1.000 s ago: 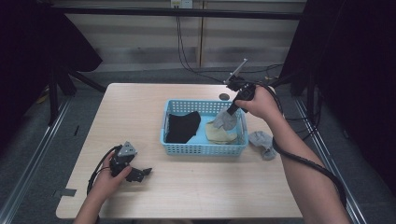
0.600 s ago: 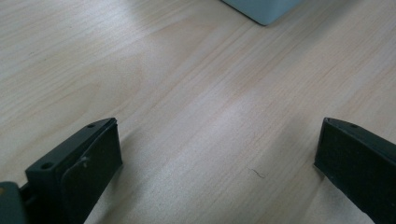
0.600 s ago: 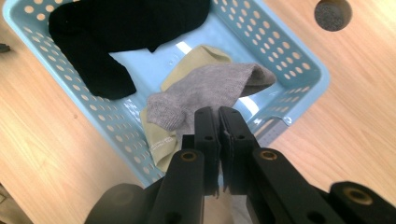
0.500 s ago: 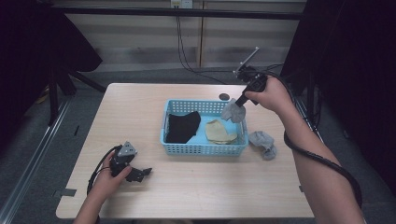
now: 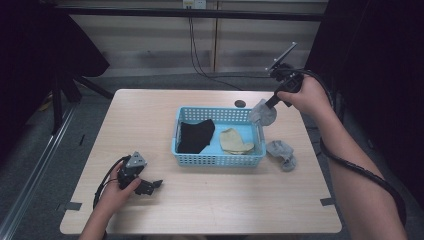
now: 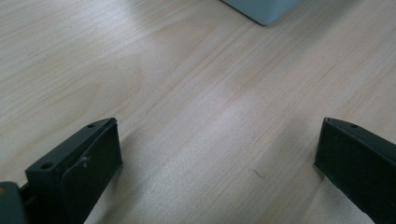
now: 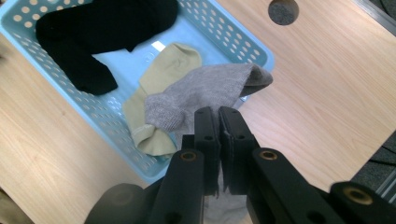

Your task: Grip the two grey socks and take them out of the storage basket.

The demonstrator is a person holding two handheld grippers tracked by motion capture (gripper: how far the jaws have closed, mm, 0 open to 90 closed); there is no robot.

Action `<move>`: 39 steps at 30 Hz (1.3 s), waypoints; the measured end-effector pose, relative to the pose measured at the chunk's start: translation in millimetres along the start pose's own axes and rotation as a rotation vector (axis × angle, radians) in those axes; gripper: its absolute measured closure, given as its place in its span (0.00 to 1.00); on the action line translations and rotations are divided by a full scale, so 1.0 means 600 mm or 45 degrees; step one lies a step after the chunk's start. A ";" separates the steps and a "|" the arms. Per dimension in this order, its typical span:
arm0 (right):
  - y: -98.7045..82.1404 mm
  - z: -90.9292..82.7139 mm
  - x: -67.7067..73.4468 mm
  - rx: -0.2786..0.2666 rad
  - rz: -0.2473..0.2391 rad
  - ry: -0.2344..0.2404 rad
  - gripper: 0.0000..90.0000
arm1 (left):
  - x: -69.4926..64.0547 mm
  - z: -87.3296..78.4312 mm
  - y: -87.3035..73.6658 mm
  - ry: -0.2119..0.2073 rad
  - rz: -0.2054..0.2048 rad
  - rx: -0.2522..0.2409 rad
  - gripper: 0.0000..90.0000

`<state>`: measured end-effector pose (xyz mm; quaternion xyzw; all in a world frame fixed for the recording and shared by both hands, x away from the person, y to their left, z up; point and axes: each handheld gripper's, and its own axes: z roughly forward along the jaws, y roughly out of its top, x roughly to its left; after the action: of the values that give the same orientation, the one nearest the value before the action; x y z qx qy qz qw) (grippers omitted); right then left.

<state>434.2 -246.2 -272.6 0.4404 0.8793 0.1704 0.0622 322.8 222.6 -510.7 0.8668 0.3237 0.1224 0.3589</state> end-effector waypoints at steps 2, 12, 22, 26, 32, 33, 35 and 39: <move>-0.006 -0.001 -0.006 0.006 0.006 0.001 0.96 | 0.000 0.000 0.000 0.000 0.000 0.000 0.00; -0.033 -0.009 -0.032 -0.005 0.042 -0.024 0.96 | 0.000 0.000 0.000 0.000 0.000 0.000 0.00; -0.056 -0.003 -0.054 0.001 0.066 -0.032 0.96 | 0.000 0.000 0.000 0.001 0.000 0.000 0.00; -0.067 0.000 -0.066 0.004 0.083 -0.044 0.96 | 0.000 0.000 0.000 0.002 -0.002 0.001 0.00; -0.078 0.008 -0.078 0.019 0.110 -0.058 0.96 | 0.000 0.000 0.000 0.003 -0.002 0.002 0.00; -0.079 0.010 -0.079 0.026 0.105 -0.072 0.96 | 0.000 0.000 0.000 0.003 -0.002 0.002 0.00; -0.081 0.017 -0.081 0.029 0.114 -0.077 0.96 | 0.000 0.000 0.000 0.003 -0.002 0.002 0.00; -0.087 0.034 -0.086 0.046 0.120 -0.080 0.95 | -0.001 -0.001 0.000 0.005 -0.005 0.004 0.00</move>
<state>431.6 -311.4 -312.2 0.4876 0.8581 0.1435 0.0737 322.2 222.6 -510.6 0.8665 0.3265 0.1228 0.3570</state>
